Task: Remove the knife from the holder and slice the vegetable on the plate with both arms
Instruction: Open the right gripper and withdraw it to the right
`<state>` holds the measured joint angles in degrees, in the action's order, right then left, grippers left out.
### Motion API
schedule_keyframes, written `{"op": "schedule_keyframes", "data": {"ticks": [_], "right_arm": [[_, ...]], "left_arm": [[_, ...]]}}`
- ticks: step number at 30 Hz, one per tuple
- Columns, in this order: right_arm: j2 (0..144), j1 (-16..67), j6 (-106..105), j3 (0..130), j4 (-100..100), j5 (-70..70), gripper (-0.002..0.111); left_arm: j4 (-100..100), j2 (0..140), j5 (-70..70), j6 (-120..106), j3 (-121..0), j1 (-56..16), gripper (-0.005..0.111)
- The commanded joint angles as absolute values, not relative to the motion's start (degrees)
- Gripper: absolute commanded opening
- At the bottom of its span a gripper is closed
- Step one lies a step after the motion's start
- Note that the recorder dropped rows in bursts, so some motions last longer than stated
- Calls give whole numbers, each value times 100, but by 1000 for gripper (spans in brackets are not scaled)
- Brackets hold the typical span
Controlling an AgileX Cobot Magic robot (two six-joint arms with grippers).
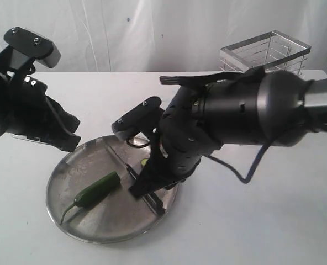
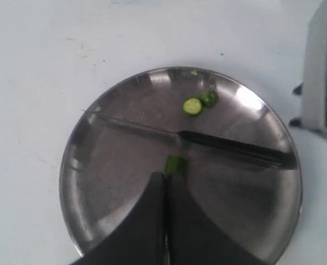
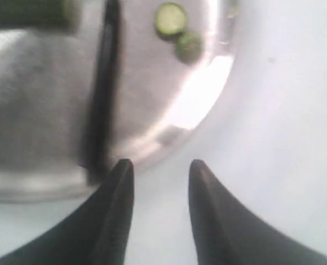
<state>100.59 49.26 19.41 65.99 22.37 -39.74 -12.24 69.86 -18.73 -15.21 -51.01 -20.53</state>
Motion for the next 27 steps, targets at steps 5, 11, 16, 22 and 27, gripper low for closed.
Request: {"op": "schedule_keyframes", "data": {"ticks": [5, 11, 16, 22, 27], "right_arm": [[9551, 4891, 2328, 6212, 4498, -6092, 0], [8809, 4498, 2329, 5413, 4279, -5783, 0], [7975, 3574, 2225, 4665, 3898, -4953, 0], [7507, 1540, 2497, 4598, 3019, -3959, 0], [7556, -102, 2548, 4330, 1559, -3663, 0]], "left_arm": [[-938, 6936, -1943, -1524, -4580, -2066, 0], [-865, 6936, -1774, -1524, -4374, -2066, 0], [-865, 6936, -1762, -1524, -4375, -2066, 0], [-865, 6936, -1772, -1524, -4375, -2066, 0], [-854, 6936, -1795, -1524, -4375, -2066, 0]]}}
